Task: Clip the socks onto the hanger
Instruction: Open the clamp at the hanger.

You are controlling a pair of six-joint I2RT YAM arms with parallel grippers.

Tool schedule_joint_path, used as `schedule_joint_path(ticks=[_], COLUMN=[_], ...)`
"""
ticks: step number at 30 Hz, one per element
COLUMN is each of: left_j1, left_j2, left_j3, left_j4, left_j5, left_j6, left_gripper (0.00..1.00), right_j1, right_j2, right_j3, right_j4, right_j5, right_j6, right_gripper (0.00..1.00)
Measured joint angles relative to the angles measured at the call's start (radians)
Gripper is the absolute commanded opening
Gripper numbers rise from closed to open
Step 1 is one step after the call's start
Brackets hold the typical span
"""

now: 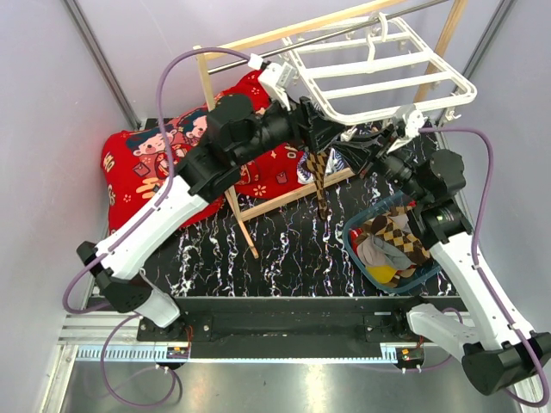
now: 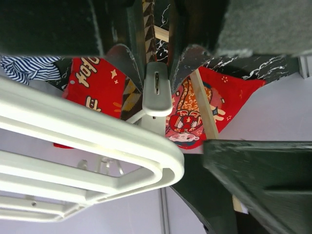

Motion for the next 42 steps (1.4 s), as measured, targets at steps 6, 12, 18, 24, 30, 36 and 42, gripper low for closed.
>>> schedule_joint_path(ticks=[6,12,18,24,30,36,42], left_j1=[0.001,0.001,0.0,-0.011,-0.031,-0.053,-0.074], left_j2=[-0.079,-0.113,-0.109,-0.095,-0.089,-0.066,0.003], left_j3=[-0.012,-0.023,-0.049,-0.049,-0.049,-0.048,-0.016], left_j4=[-0.025,-0.024,-0.056,-0.085,-0.101,-0.11,-0.114], left_j5=[-0.005,-0.005,-0.015,-0.05,-0.138,-0.245,-0.317], left_j6=[0.057,0.077,0.08,0.096,0.119,0.121,0.115], left_gripper=[0.74,0.74,0.74,0.74,0.74,0.73,0.71], right_j1=[0.0,0.0,0.0,0.0,0.011,0.028,0.039], right_j2=[0.051,0.092,0.132,0.171,0.204,0.211,0.213], right_j3=[0.077,0.129,0.167,0.212,0.24,0.248,0.249], right_j4=[-0.082,-0.146,-0.195,-0.237,-0.252,-0.254,-0.278], right_j5=[-0.072,-0.128,-0.167,-0.201,-0.211,-0.208,-0.19], right_j6=[-0.03,-0.065,-0.095,-0.114,-0.132,-0.148,-0.163], right_gripper=[0.0,0.0,0.0,0.0,0.0,0.0,0.0])
